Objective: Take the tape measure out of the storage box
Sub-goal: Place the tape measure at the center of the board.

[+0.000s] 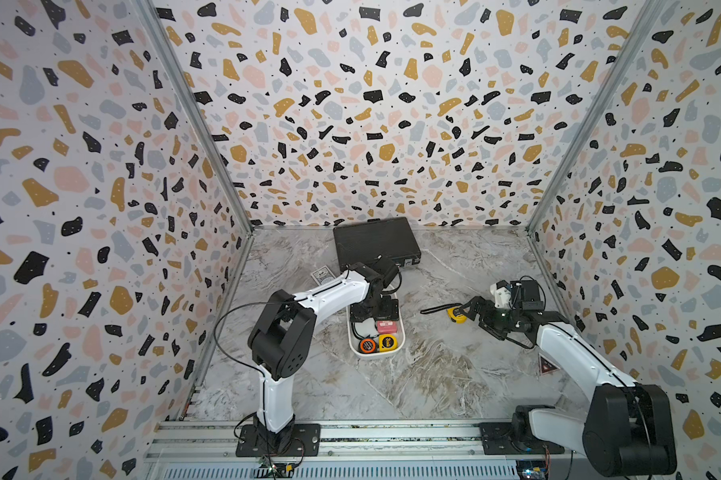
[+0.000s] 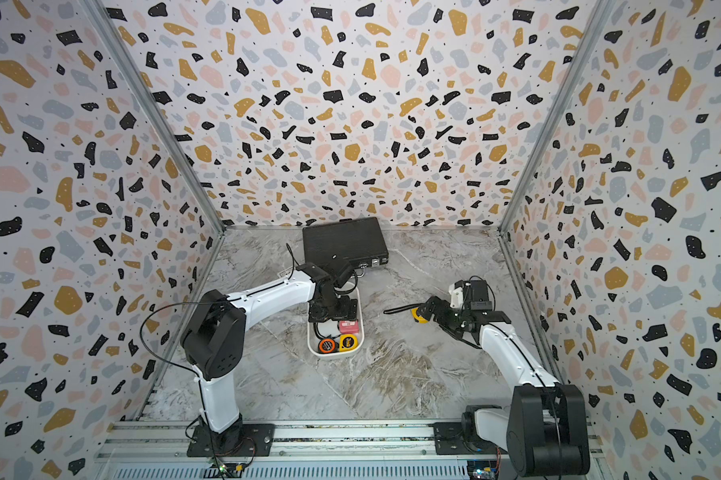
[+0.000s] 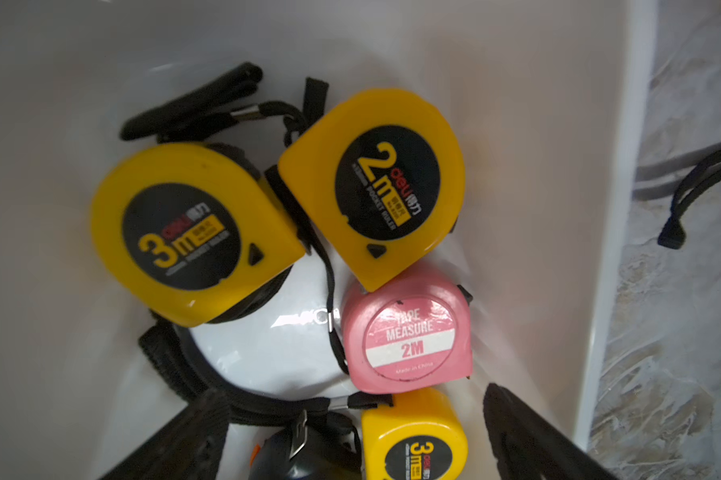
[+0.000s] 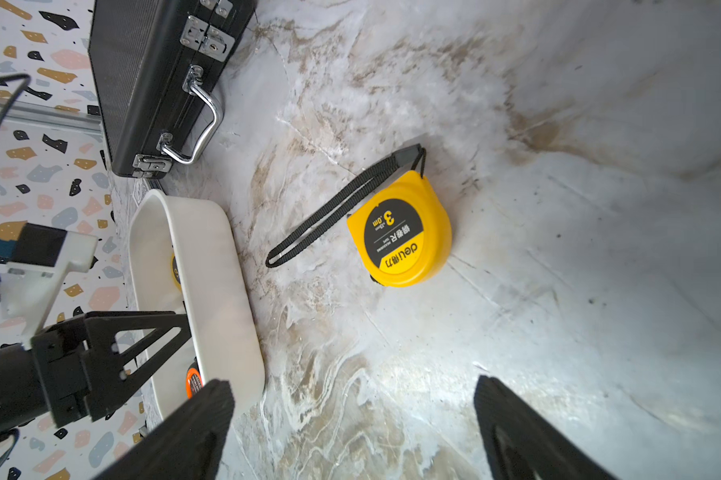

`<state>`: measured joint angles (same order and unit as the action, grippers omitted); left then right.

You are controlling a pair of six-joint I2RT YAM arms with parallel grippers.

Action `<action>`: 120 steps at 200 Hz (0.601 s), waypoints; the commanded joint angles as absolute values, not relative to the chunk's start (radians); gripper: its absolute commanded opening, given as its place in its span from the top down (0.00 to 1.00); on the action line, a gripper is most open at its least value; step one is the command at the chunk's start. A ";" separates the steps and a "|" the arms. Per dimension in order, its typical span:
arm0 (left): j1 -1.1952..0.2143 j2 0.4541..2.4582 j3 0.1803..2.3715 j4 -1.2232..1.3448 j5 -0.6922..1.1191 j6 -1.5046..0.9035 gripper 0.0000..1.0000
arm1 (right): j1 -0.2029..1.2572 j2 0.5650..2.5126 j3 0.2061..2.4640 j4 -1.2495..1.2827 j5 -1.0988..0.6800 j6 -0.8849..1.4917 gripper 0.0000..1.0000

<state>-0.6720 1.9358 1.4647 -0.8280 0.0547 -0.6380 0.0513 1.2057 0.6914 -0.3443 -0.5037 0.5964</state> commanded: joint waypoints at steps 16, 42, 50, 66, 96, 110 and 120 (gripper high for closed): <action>-0.690 1.975 1.497 -0.836 0.081 -0.629 0.00 | 0.048 1.166 0.711 -0.403 -0.489 0.573 0.01; -0.690 1.980 1.469 -0.802 0.104 -0.663 0.00 | 0.049 1.146 0.706 -0.409 -0.491 0.572 0.01; -0.690 1.983 1.463 -0.793 0.108 -0.675 0.00 | 0.049 1.140 0.706 -0.414 -0.490 0.572 0.01; -0.690 1.989 1.463 -0.778 0.118 -0.690 0.01 | 0.049 1.125 0.700 -0.414 -0.489 0.574 0.01; -0.692 2.022 1.491 -0.789 0.125 -0.696 0.01 | 0.048 1.109 0.696 -0.419 -0.493 0.571 0.01; -0.694 2.039 1.505 -0.802 0.125 -0.696 0.02 | 0.049 1.107 0.696 -0.419 -0.492 0.573 0.01; -0.694 2.048 1.516 -0.811 0.122 -0.697 0.03 | 0.049 1.106 0.696 -0.415 -0.494 0.575 0.01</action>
